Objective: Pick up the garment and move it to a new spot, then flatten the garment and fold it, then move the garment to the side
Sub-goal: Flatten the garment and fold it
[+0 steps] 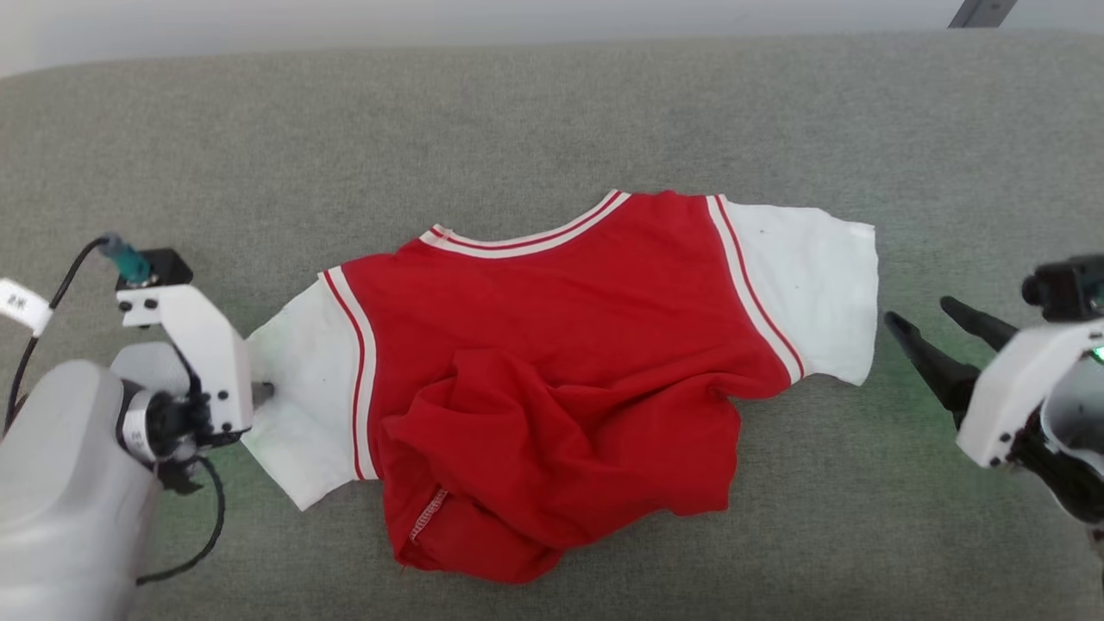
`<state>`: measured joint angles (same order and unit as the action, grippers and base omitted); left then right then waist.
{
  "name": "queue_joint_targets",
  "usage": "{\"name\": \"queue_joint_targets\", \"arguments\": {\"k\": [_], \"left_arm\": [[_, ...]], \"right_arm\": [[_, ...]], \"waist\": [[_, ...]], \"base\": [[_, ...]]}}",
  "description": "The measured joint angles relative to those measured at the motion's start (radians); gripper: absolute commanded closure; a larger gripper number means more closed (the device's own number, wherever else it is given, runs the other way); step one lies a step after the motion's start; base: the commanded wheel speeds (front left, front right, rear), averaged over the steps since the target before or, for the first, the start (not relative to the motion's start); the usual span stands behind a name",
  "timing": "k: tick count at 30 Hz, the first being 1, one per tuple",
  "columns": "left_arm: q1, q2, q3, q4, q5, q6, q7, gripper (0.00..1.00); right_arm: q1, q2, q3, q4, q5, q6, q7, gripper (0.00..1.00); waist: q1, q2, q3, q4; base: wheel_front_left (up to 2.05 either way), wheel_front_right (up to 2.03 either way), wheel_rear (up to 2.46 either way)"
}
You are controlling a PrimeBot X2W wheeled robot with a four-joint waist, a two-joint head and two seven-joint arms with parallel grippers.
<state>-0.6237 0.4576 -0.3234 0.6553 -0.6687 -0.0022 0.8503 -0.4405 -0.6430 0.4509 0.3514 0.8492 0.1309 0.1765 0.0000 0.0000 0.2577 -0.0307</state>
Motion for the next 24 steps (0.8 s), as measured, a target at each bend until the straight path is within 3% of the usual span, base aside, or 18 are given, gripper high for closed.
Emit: {"name": "queue_joint_targets", "arguments": {"k": [6,24], "left_arm": [[-0.080,-0.034,-0.047,0.003,0.018,-0.024,0.020,1.00],[-0.207,-0.125,-0.093,0.046,0.029,-0.070,-0.040,1.00]], "right_arm": [[-0.105,0.035,-0.031,0.027,-0.030,0.000,0.166,0.00],[-0.403,0.095,-0.052,0.372,0.003,-0.001,0.568,0.00]], "waist": [[0.0001,0.0000,0.043,0.021],[0.0000,0.0001,0.144,0.139]], "base": [[0.00,0.00,0.00],[0.00,0.00,0.00]]}}
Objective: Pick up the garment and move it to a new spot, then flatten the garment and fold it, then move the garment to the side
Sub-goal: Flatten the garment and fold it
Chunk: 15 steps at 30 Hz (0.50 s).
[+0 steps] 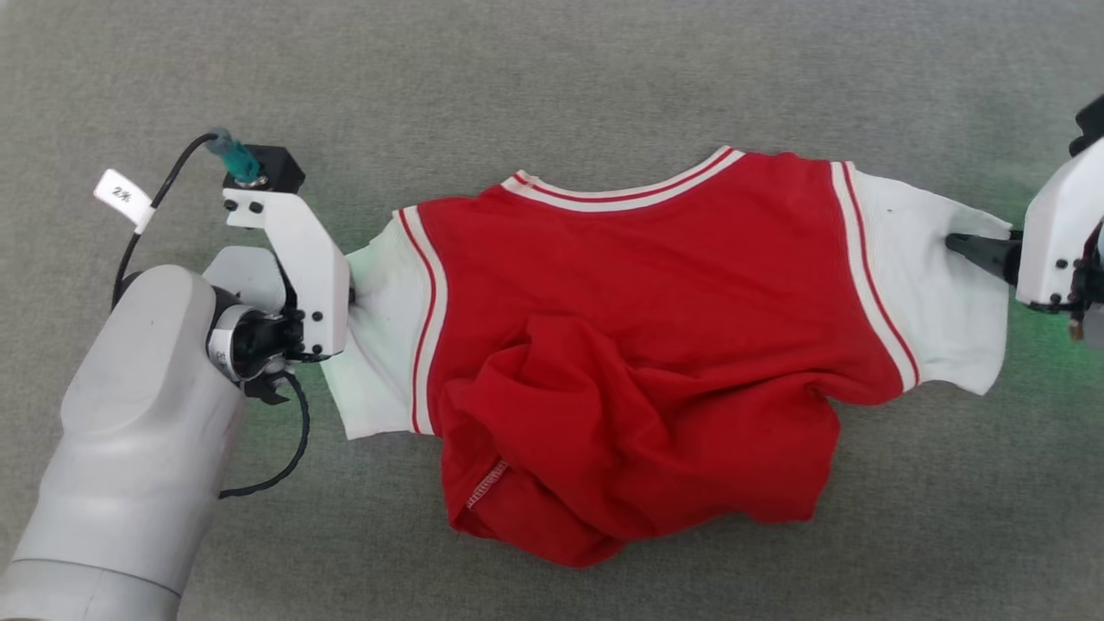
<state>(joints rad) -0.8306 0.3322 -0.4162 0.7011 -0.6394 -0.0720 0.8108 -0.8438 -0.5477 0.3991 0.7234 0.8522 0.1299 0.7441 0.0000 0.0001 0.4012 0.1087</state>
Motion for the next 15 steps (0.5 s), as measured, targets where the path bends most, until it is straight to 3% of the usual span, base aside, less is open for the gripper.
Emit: {"name": "queue_joint_targets", "arguments": {"k": [1,2,6,15], "left_arm": [[-0.004,-0.003,0.000,0.006,-0.002,0.000,-0.003,1.00],[-0.006,-0.005,0.000,0.010,-0.002,-0.003,-0.007,1.00],[-0.018,-0.013,0.000,0.033,-0.004,-0.007,-0.024,1.00],[-0.058,-0.002,0.014,0.053,-0.021,0.002,-0.040,1.00]], "right_arm": [[-0.010,0.000,0.005,0.009,0.002,-0.003,0.021,0.61],[-0.018,0.000,0.010,0.018,0.008,-0.003,0.037,1.00],[-0.019,-0.011,0.045,-0.006,0.024,-0.003,0.063,1.00],[0.015,-0.049,0.041,-0.074,0.048,0.001,-0.022,1.00]], "waist": [[0.0000,0.0000,0.003,0.004],[0.0000,0.0000,0.005,0.007],[0.0000,0.0000,0.006,0.015],[0.0000,-0.0001,-0.040,0.000]], "base": [[0.00,0.00,0.00],[0.00,0.00,0.00],[0.00,0.00,0.00],[0.00,0.00,0.00]]}}
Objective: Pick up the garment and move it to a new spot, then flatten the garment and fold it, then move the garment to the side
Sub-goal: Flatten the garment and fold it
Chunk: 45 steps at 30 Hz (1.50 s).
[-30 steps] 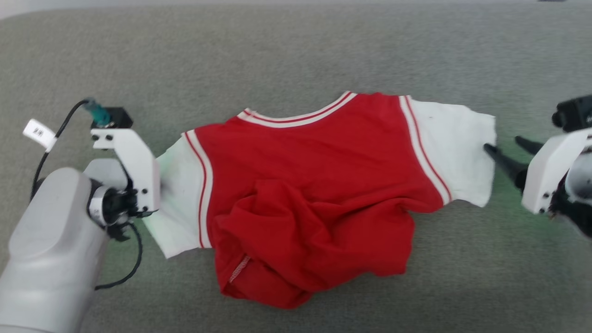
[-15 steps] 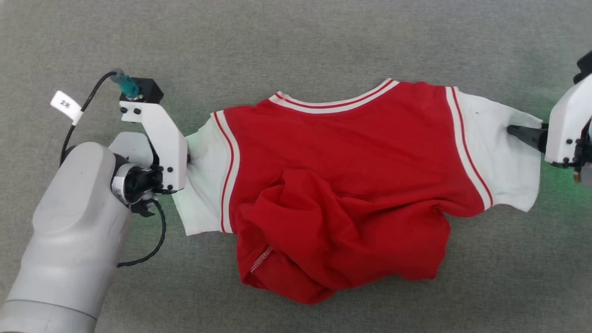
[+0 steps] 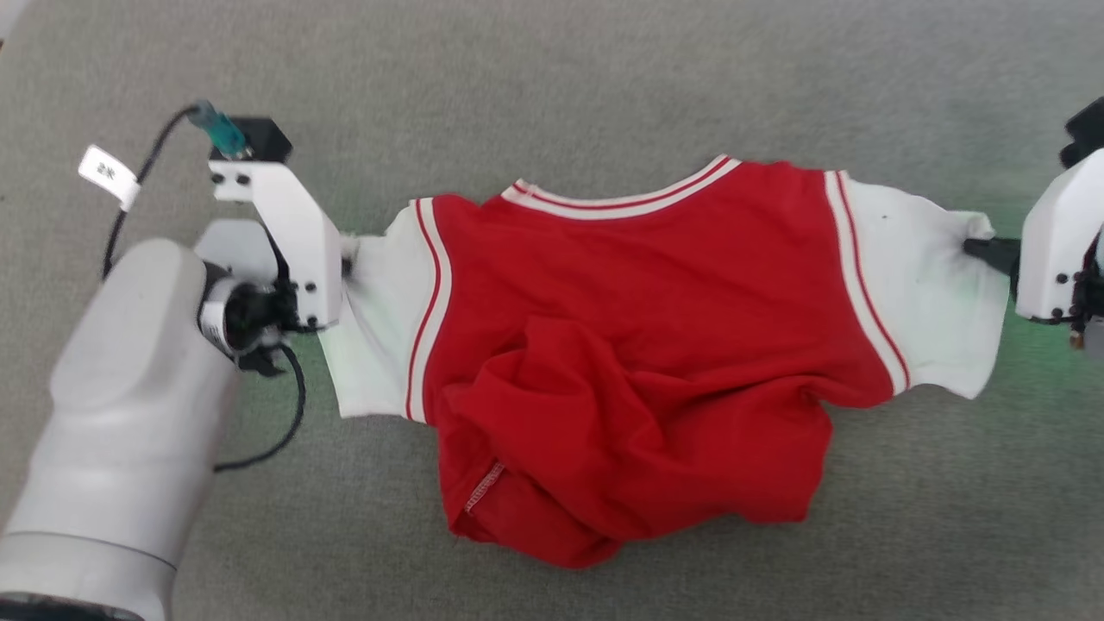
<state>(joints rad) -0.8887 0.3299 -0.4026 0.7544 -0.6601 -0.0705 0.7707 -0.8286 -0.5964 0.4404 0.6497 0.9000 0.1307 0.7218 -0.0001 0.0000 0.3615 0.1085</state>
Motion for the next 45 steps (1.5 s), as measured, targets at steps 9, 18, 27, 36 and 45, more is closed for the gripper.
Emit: {"name": "queue_joint_targets", "arguments": {"k": [9,18,27,36,45], "left_arm": [[-0.112,0.042,0.014,-0.054,0.006,0.018,0.012,1.00],[-0.255,0.071,0.028,-0.081,0.037,0.040,-0.016,1.00],[-0.380,0.085,0.043,-0.065,0.050,0.041,-0.060,1.00],[-0.494,0.081,0.038,-0.057,0.074,0.037,-0.134,1.00],[-0.682,0.056,0.024,-0.012,0.165,0.043,-0.378,1.00]], "right_arm": [[-0.042,-0.017,-0.027,-0.078,-0.041,0.000,-0.049,1.00],[-0.156,0.005,-0.053,-0.132,-0.116,0.000,-0.110,1.00],[-0.287,0.055,-0.048,-0.141,-0.157,0.000,-0.133,1.00],[-0.420,0.081,-0.054,-0.068,-0.227,0.000,-0.192,1.00],[-0.599,0.132,-0.048,0.101,-0.353,0.000,-0.448,1.00]], "waist": [[0.0001,0.0000,-0.116,-0.033],[0.0001,0.0000,-0.218,-0.075],[0.0001,0.0000,-0.266,-0.126],[0.0001,0.0001,-0.225,-0.145],[0.0001,0.0001,-0.074,-0.152]], "base": [[0.00,0.00,0.00],[0.00,0.00,0.00],[0.00,0.00,0.00],[0.00,0.00,0.00],[0.00,0.00,0.00]]}}
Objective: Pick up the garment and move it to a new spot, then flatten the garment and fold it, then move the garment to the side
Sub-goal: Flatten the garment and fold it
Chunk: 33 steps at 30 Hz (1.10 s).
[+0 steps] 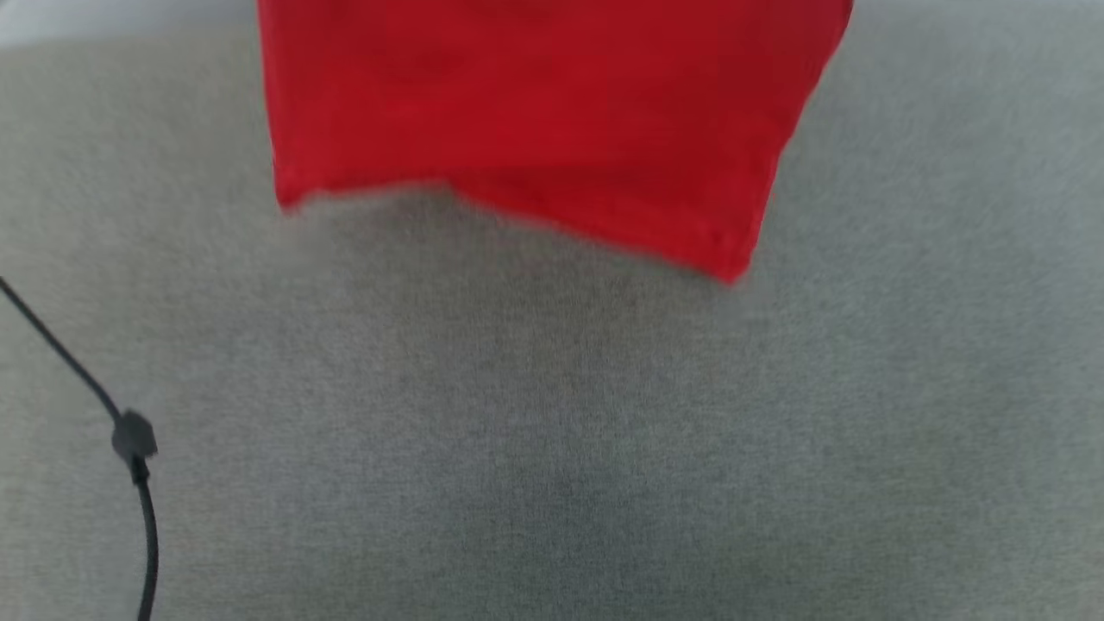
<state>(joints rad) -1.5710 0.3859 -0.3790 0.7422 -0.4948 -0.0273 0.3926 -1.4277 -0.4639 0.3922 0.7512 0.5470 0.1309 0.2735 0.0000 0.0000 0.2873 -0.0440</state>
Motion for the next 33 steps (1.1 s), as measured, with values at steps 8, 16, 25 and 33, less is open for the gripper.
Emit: {"name": "queue_joint_targets", "arguments": {"k": [8,16,25,33], "left_arm": [[-0.158,-0.013,-0.013,0.082,0.081,0.027,-0.291,1.00],[-0.212,-0.042,-0.025,0.188,0.119,0.019,-0.587,1.00],[-0.114,-0.049,-0.068,0.398,0.106,-0.057,-0.511,1.00],[0.053,-0.069,-0.109,0.499,0.042,-0.098,-0.259,1.00]], "right_arm": [[-0.172,0.041,-0.019,0.172,-0.185,0.000,-0.401,1.00],[-0.235,0.071,-0.072,0.192,-0.424,0.000,-0.535,1.00],[-0.092,0.119,0.078,0.312,-0.353,0.000,-0.523,1.00],[0.044,0.062,0.284,0.238,-0.076,0.000,-0.382,1.00]], "waist": [[0.0000,-0.0001,0.147,0.000],[0.0000,0.0000,0.215,0.028],[0.0000,0.0000,0.206,0.057],[0.0000,-0.0001,0.161,0.073]], "base": [[0.00,0.00,0.00],[0.00,0.00,0.00],[0.00,0.00,0.00],[0.00,0.00,0.00]]}}
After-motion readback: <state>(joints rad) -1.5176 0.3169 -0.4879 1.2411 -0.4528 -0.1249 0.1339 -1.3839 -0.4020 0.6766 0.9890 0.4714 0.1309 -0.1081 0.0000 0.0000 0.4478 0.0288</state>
